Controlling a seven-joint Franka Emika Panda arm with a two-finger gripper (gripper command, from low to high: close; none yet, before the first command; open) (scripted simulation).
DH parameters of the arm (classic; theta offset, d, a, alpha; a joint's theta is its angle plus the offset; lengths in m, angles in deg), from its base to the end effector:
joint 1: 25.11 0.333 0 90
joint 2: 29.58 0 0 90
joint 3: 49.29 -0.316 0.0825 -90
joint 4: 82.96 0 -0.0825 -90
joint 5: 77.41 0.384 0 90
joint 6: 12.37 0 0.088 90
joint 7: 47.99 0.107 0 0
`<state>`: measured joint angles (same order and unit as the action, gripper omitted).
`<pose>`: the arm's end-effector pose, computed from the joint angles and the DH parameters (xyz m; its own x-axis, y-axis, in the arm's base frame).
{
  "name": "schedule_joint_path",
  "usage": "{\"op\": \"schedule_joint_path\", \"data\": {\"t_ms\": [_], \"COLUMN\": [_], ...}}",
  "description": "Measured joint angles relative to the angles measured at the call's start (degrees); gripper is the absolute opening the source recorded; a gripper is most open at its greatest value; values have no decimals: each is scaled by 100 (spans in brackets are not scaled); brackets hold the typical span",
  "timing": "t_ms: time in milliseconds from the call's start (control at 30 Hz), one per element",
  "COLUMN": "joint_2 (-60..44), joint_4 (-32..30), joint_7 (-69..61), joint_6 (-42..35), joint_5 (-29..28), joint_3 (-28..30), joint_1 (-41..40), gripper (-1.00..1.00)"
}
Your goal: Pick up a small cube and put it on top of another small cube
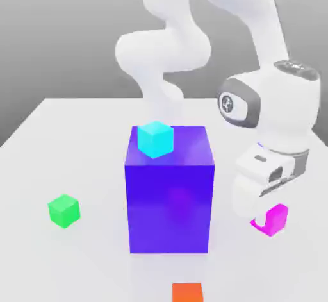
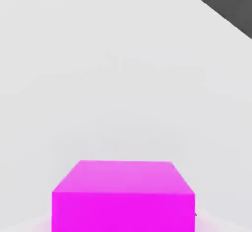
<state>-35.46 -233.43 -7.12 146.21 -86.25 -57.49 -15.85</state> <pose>0.4133 0.1383 0.2171 0.9629 -0.2631 0.0594 -0.2642 -0.9644 0.0112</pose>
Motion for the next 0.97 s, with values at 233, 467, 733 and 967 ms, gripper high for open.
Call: {"op": "schedule_joint_path", "data": {"t_ms": [233, 467, 733, 967], "joint_2": [272, 714, 1005, 219], "joint_4": [-27, -275, -1259, -1235], "joint_7": [-379, -697, -937, -1366], "joint_6": [-174, -366, 43, 778], "joint_5": [-12, 10, 613, 1234], "joint_3": [816, 1508, 2222, 2054], "joint_1": [-1469, -2949, -3677, -3694], "gripper": [-100, -100, -100, 100]}}
